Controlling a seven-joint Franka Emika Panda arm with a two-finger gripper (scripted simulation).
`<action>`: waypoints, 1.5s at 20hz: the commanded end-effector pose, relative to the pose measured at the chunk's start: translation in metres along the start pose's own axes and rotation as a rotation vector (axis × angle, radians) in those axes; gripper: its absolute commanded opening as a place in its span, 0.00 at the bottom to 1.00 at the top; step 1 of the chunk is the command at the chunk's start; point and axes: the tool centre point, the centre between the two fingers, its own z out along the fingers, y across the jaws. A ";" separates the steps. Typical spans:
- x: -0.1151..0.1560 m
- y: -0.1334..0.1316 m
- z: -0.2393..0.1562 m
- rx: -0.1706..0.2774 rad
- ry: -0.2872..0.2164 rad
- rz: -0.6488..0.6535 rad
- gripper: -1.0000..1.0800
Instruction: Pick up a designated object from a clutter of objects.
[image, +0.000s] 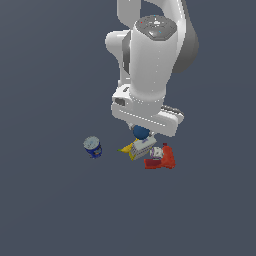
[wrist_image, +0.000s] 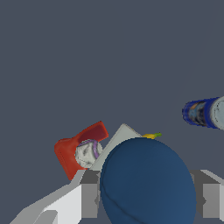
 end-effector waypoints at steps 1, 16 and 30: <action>0.006 -0.012 -0.018 0.000 0.000 0.000 0.00; 0.038 -0.070 -0.101 0.001 -0.001 0.000 0.00; 0.052 -0.092 -0.132 0.002 -0.001 0.000 0.00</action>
